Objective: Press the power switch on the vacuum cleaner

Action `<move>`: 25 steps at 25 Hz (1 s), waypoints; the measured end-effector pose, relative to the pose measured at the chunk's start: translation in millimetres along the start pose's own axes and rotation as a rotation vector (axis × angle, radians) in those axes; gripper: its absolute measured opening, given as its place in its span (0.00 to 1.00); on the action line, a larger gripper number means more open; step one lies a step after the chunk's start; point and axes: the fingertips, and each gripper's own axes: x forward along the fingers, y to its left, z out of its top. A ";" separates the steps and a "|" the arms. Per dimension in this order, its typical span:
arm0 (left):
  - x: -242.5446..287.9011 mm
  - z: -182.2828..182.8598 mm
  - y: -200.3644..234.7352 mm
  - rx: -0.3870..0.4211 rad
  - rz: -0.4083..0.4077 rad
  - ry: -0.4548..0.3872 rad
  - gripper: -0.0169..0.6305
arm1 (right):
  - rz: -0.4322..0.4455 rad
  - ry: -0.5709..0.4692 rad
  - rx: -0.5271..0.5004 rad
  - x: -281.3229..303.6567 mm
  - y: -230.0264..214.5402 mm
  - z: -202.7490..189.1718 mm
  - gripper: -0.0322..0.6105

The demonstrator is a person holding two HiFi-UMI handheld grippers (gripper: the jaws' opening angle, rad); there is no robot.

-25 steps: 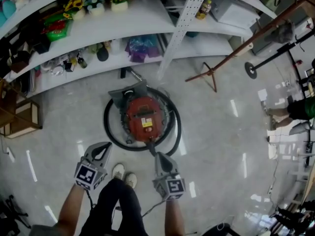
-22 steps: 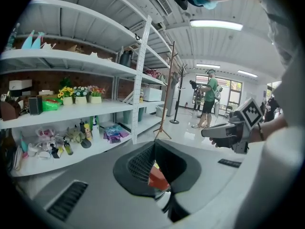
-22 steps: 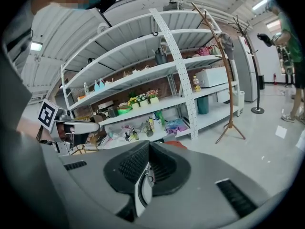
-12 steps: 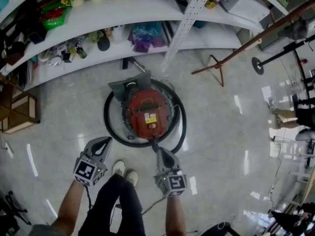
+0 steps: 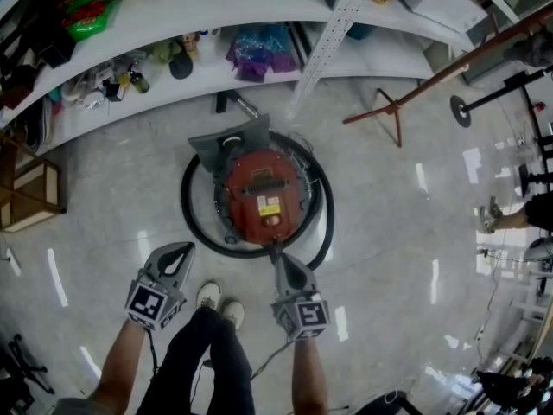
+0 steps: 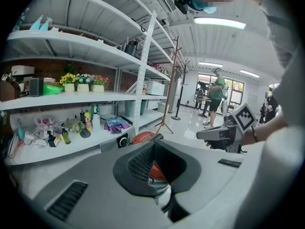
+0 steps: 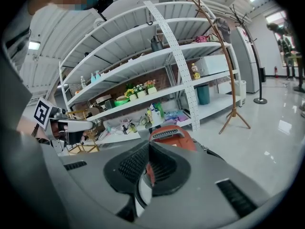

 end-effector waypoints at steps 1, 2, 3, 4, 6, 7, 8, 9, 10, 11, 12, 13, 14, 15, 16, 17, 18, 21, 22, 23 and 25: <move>1.6 -3.9 0.4 -0.007 -0.001 0.004 0.04 | 0.000 0.008 0.003 3.6 -2.8 -4.2 0.07; 3.4 -7.5 1.0 -0.011 -0.001 0.008 0.04 | 0.000 0.023 0.006 7.2 -5.5 -8.4 0.07; 5.3 -10.5 2.5 -0.007 0.002 0.012 0.04 | 0.000 0.039 0.011 11.0 -8.4 -12.6 0.07; 7.1 -13.1 4.3 0.002 0.005 0.017 0.04 | -0.002 0.047 0.017 15.0 -11.8 -16.8 0.07; 9.6 -18.8 5.6 0.009 0.005 0.026 0.04 | -0.011 0.051 0.026 22.6 -18.3 -24.9 0.07; 10.0 -22.2 5.2 0.006 0.003 0.031 0.04 | -0.014 0.057 0.024 25.6 -20.7 -29.0 0.07; 10.1 -25.5 4.8 0.001 0.001 0.036 0.04 | -0.013 0.062 0.019 28.7 -23.0 -33.7 0.07; 10.1 -28.3 5.0 -0.003 0.001 0.038 0.04 | -0.011 0.066 0.012 32.1 -25.3 -37.9 0.07; 10.1 -30.5 5.4 -0.008 0.002 0.039 0.04 | -0.010 0.066 0.008 35.6 -26.9 -40.1 0.07; 9.9 -32.4 5.6 -0.019 0.003 0.041 0.04 | -0.012 0.066 0.004 38.8 -27.9 -40.6 0.07; 9.7 -34.3 5.5 -0.035 0.003 0.044 0.04 | -0.015 0.068 -0.002 41.3 -28.9 -41.2 0.07; 9.6 -36.0 5.6 -0.048 0.003 0.046 0.04 | -0.018 0.075 -0.011 43.2 -30.3 -43.1 0.07; 10.0 -37.5 6.5 -0.051 0.004 0.047 0.04 | -0.019 0.086 -0.019 45.1 -31.7 -46.2 0.07; 10.7 -38.8 8.0 -0.046 0.006 0.048 0.04 | -0.019 0.100 -0.028 47.1 -33.0 -49.9 0.07; 11.7 -40.3 9.3 -0.037 0.008 0.048 0.04 | -0.017 0.109 -0.036 49.6 -33.6 -52.1 0.07; 12.6 -41.9 9.9 -0.034 0.008 0.049 0.04 | -0.013 0.107 -0.045 52.6 -33.8 -52.5 0.07; 13.3 -43.8 10.1 -0.037 0.007 0.051 0.04 | -0.011 0.105 -0.054 55.5 -34.0 -52.8 0.07; 15.6 -48.9 12.5 -0.044 0.010 0.054 0.04 | -0.017 0.119 -0.090 62.0 -35.1 -55.5 0.07; 16.1 -50.7 13.7 -0.044 0.012 0.055 0.04 | -0.020 0.120 -0.103 64.3 -34.8 -54.5 0.07; 16.2 -52.9 14.6 -0.044 0.014 0.058 0.04 | -0.021 0.120 -0.115 66.5 -34.7 -54.0 0.07; 15.4 -56.9 17.0 -0.041 0.021 0.065 0.04 | -0.024 0.124 -0.142 71.1 -35.5 -55.0 0.07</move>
